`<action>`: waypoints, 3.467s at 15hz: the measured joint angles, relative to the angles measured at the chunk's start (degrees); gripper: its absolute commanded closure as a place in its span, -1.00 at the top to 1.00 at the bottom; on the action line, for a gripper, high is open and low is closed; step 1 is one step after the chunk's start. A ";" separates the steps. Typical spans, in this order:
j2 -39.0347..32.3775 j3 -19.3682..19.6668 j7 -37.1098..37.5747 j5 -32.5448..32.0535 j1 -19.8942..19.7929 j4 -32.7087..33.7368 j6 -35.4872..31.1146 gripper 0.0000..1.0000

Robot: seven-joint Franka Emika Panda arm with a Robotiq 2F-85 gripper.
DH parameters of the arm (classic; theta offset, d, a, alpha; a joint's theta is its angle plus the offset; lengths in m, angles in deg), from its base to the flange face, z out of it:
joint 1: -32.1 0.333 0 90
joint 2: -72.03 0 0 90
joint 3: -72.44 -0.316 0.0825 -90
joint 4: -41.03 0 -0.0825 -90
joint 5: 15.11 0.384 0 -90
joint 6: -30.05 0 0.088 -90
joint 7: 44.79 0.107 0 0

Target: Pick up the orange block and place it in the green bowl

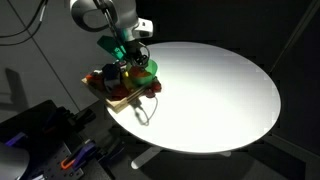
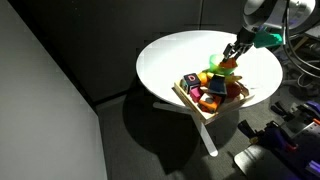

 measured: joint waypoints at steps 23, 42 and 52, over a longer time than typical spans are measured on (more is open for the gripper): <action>9.36 4.52 6.54 -9.98 -0.84 -5.82 3.64 1.00; 30.21 7.30 16.97 -25.27 -1.63 -6.49 41.73 1.00; 36.80 7.76 17.75 -25.23 -1.65 -7.48 41.02 1.00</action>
